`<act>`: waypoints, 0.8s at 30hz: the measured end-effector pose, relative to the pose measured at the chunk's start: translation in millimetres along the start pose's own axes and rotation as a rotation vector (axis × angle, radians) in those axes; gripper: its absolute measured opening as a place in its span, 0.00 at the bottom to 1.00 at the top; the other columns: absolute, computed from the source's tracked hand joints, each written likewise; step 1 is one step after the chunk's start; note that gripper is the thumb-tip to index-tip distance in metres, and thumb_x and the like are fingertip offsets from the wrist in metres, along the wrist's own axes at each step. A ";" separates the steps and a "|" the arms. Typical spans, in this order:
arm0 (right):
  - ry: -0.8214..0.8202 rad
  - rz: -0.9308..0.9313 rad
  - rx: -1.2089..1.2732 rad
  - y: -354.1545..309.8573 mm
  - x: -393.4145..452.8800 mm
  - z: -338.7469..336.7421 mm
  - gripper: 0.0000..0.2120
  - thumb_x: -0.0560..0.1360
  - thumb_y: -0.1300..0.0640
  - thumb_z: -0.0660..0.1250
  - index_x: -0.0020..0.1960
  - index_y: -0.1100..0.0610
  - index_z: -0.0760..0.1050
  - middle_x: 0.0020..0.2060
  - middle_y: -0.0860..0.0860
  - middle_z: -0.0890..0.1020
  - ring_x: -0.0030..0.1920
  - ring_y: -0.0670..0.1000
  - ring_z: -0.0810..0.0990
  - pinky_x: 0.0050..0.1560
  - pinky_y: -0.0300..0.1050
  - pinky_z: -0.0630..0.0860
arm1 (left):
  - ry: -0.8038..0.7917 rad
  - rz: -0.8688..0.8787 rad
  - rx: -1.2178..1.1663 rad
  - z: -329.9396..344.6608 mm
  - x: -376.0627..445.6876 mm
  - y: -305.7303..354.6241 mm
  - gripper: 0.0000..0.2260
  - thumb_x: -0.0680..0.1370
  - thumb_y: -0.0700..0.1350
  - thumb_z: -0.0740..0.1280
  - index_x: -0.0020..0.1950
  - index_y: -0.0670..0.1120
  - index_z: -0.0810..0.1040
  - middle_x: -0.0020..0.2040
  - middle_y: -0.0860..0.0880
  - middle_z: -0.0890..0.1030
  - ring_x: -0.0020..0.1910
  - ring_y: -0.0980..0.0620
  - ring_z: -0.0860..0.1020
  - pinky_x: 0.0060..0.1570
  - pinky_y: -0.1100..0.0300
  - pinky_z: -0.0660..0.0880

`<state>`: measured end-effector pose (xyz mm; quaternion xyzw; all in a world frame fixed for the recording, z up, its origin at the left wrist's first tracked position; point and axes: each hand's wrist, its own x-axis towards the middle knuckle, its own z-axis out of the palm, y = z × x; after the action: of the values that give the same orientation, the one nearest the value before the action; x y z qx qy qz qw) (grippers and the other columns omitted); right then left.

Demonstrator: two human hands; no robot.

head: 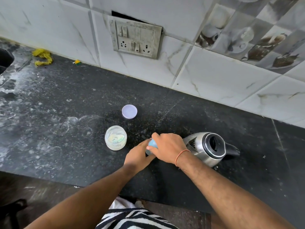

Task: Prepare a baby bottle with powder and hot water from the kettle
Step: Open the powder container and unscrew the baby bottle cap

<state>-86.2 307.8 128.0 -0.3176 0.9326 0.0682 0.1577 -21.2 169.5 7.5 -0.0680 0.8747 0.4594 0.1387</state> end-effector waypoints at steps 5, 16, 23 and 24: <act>0.048 -0.024 0.022 8.7 0.9 -25.2 0.22 0.84 0.33 0.59 0.63 0.51 0.72 0.55 0.53 0.85 0.53 0.61 0.85 0.45 0.53 0.75 | -0.016 -0.005 0.018 -0.7 5.1 -1.3 0.26 0.80 0.61 0.72 0.76 0.59 0.74 0.64 0.62 0.82 0.63 0.55 0.82 0.53 0.59 0.75; 0.156 0.413 0.925 54.1 80.5 -29.3 0.22 0.76 0.48 0.79 0.62 0.48 0.70 0.53 0.49 0.79 0.55 0.56 0.82 0.57 0.57 0.84 | -0.057 -0.006 -0.031 0.4 12.2 -13.4 0.40 0.79 0.64 0.75 0.88 0.59 0.61 0.84 0.61 0.68 0.83 0.57 0.67 0.81 0.55 0.66; 0.162 0.514 0.899 57.6 126.0 7.5 0.28 0.75 0.54 0.82 0.73 0.52 0.78 0.69 0.52 0.83 0.69 0.56 0.80 0.70 0.53 0.77 | -0.059 0.037 -0.031 2.8 13.4 -19.5 0.35 0.79 0.63 0.74 0.84 0.63 0.66 0.85 0.67 0.63 0.81 0.61 0.68 0.75 0.60 0.68; 0.161 0.528 0.891 56.8 130.3 13.0 0.26 0.75 0.54 0.82 0.71 0.52 0.79 0.67 0.51 0.83 0.68 0.55 0.81 0.68 0.52 0.78 | -0.058 0.040 -0.034 3.5 13.9 -21.0 0.33 0.79 0.63 0.75 0.82 0.63 0.68 0.85 0.68 0.62 0.80 0.62 0.68 0.72 0.62 0.69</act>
<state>-215.3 281.2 73.3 0.0220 0.9285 -0.3224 0.1829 -28.6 160.5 -15.2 -0.0396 0.8635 0.4787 0.1537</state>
